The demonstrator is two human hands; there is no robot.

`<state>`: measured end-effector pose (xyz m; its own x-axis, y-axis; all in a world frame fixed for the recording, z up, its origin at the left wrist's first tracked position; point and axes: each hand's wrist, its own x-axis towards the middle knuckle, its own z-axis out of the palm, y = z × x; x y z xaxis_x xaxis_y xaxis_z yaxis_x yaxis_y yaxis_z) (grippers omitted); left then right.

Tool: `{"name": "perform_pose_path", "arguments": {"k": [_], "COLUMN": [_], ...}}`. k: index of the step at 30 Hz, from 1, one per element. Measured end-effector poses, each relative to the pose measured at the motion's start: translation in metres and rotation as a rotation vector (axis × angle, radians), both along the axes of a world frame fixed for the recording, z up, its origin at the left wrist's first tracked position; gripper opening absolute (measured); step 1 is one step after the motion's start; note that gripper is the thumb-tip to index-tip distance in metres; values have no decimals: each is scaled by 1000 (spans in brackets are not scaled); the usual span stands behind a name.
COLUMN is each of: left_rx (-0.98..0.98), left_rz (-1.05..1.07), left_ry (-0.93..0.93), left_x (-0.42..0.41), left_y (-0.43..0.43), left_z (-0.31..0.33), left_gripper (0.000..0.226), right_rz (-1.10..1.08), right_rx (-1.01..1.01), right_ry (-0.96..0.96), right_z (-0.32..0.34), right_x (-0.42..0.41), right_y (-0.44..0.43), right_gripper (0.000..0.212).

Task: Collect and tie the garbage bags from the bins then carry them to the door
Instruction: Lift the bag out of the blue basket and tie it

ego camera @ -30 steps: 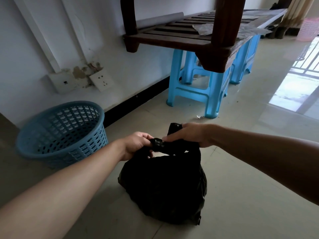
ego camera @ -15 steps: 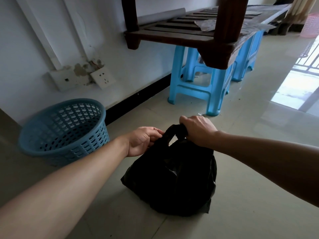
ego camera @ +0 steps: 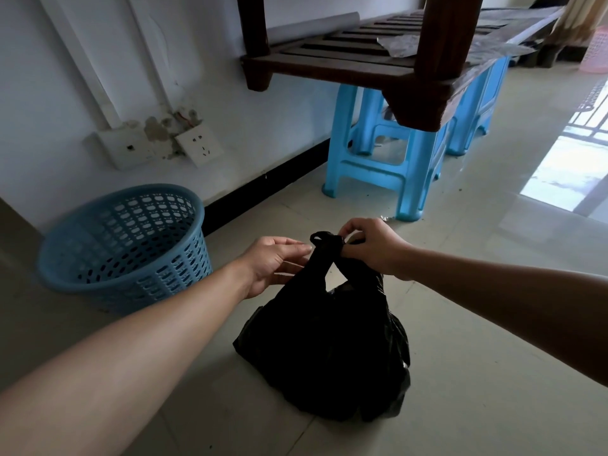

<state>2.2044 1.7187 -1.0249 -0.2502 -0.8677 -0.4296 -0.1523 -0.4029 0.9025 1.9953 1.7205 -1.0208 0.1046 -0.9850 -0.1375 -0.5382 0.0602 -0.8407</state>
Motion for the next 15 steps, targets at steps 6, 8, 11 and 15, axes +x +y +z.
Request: {"name": "perform_pose_path", "arguments": {"k": [6,8,11,15], "left_rx": [0,-7,-29,-46], "left_rz": [36,46,72,127], "left_ry": [19,-17,-80,-230], "left_x": [-4,-5,-5,6], "left_y": [-3,-4,-5,-8], "left_z": [4,2,0,-4], "left_gripper": [30,17,7,17], "right_rz": [105,140,144,179], "right_rx": [-27,-32,-78,-232], "right_ry": [17,34,119,489], "right_z": [-1,-2,-2,2], "right_x": [4,4,2,-11], "right_y": [2,2,0,-4], "right_gripper": [17,22,24,14]}}
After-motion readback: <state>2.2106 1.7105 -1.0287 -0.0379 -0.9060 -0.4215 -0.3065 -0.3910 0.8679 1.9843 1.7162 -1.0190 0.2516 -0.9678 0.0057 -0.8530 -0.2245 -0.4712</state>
